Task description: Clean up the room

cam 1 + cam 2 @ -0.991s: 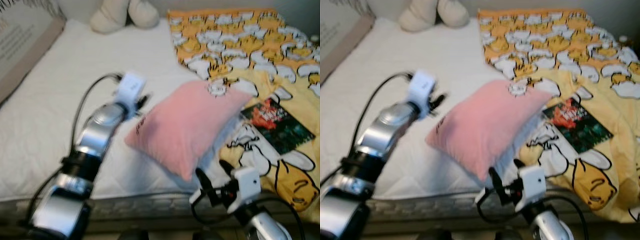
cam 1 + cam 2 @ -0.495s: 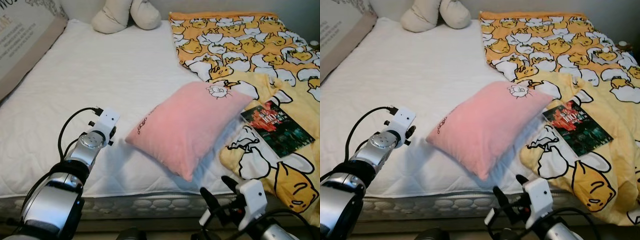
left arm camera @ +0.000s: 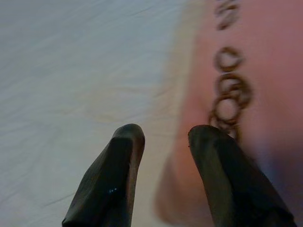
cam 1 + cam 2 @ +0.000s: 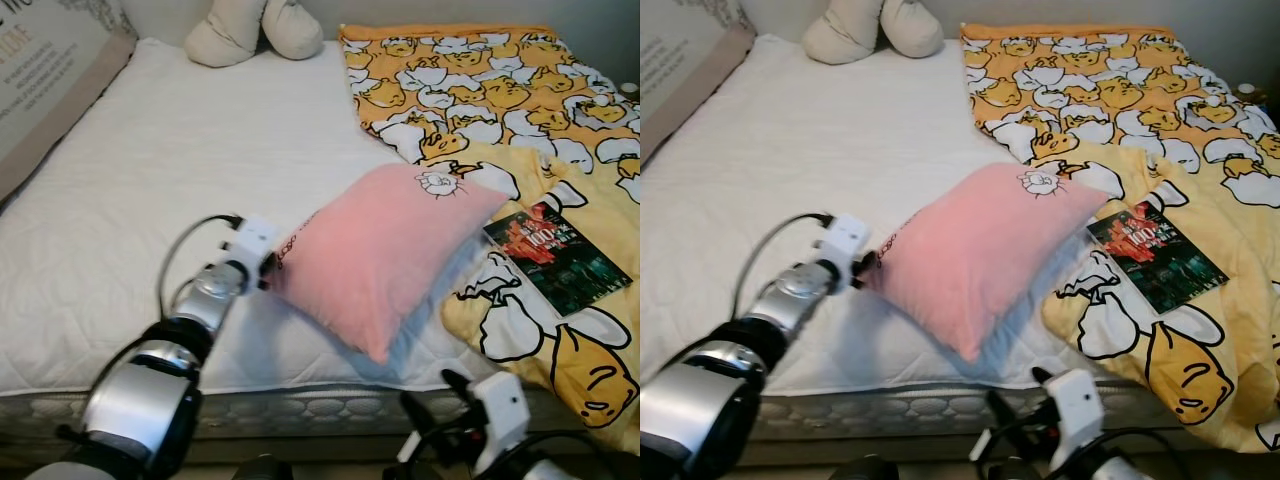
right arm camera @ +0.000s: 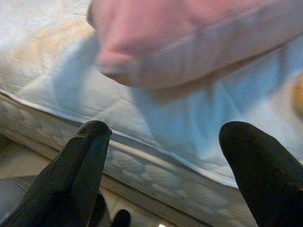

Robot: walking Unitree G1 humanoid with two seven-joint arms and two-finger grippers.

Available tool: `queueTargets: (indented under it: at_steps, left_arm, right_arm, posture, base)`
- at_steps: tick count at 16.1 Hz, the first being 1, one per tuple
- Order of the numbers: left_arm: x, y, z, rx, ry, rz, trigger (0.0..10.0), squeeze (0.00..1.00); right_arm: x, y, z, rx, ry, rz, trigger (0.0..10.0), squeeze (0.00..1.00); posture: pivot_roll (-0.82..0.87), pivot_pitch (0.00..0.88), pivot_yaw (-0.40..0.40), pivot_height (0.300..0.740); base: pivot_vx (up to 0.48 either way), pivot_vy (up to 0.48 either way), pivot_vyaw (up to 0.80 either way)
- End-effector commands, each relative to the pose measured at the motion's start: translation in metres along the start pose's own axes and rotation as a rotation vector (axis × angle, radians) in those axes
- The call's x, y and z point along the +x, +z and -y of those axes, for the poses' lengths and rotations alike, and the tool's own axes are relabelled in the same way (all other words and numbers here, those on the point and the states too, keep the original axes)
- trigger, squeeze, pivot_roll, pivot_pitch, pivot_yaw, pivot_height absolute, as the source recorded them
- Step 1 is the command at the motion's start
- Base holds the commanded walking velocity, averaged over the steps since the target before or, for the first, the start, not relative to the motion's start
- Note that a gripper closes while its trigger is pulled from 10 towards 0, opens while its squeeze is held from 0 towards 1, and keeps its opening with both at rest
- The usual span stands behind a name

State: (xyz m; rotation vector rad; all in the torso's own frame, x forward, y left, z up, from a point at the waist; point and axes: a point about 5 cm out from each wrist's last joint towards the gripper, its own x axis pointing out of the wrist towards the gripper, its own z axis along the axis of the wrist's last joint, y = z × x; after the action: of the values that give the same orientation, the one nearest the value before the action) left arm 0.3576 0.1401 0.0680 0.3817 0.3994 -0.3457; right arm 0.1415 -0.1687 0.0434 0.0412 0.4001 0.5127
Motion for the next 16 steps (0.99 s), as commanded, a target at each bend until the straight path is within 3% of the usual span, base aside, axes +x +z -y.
queueTargets:
  at_steps: [1, 3, 5, 6, 7, 8, 10, 12, 14, 16]
  left_arm:
    - [0.001, 0.007, 0.001, -0.021, -0.023, 0.028, 10.0, 0.00]
    - [0.005, 0.015, 0.025, -0.066, -0.134, 0.061, 10.0, 0.00]
    - [0.006, 0.021, 0.037, -0.132, -0.203, 0.076, 10.0, 0.00]
    - [0.006, 0.028, 0.047, -0.198, -0.256, 0.087, 10.0, 0.00]
    - [0.005, 0.038, 0.061, -0.319, -0.328, 0.078, 10.0, 0.00]
    - [0.004, 0.041, 0.066, -0.367, -0.354, 0.071, 10.0, 0.00]
    - [-0.001, 0.058, 0.081, -0.558, -0.440, 0.029, 10.0, 0.00]
    - [-0.006, 0.070, 0.081, -0.601, -0.456, 0.058, 10.0, 0.00]
    - [-0.018, 0.089, 0.071, -0.689, -0.459, 0.131, 10.0, 0.00]
    - [-0.033, 0.098, 0.074, -0.796, -0.504, 0.113, 10.0, 0.00]
  right_arm:
    - [0.001, -0.002, -0.002, 0.000, -0.002, -0.002, 10.0, 0.00]
    - [0.002, -0.004, -0.006, 0.011, 0.006, -0.004, 10.0, 0.00]
    - [0.002, -0.005, -0.006, 0.014, 0.009, -0.008, 10.0, 0.00]
    - [0.003, -0.006, -0.007, 0.017, 0.015, -0.011, 10.0, 0.00]
    - [0.003, -0.008, -0.007, 0.018, 0.023, -0.018, 10.0, 0.00]
    - [0.003, -0.008, -0.008, 0.018, 0.026, -0.021, 10.0, 0.00]
    - [0.004, -0.013, -0.008, -0.019, 0.014, -0.039, 10.0, 0.00]
    - [0.007, -0.015, -0.006, -0.038, -0.024, -0.036, 10.0, 0.00]
    - [0.016, -0.014, -0.003, -0.043, -0.061, -0.020, 10.0, 0.00]
    - [0.020, -0.014, 0.000, -0.047, -0.064, -0.018, 10.0, 0.00]
  posture:
    - [-0.14, 0.016, 0.061, 0.710]
    - [-0.14, 0.017, 0.062, 0.710]
    - [-0.14, 0.017, 0.066, 0.710]
    - [-0.14, 0.017, 0.066, 0.710]
    - [-0.14, 0.017, 0.066, 0.710]
    - [-0.14, 0.017, 0.066, 0.710]
    - [-0.13, 0.015, 0.067, 0.710]
    - [-0.13, 0.013, 0.068, 0.710]
    - [-0.12, 0.012, 0.066, 0.710]
    - [-0.11, 0.009, 0.064, 0.710]
  base:
    - [0.000, 0.000, 0.00]
    - [0.000, 0.000, 0.00]
    - [0.000, 0.000, 0.00]
    - [0.000, 0.000, 0.00]
    - [0.000, 0.000, 0.00]
    - [0.000, 0.000, 0.00]
    - [0.000, 0.000, 0.00]
    - [0.000, 0.000, 0.00]
    - [0.000, 0.000, 0.00]
    - [0.000, 0.000, 0.00]
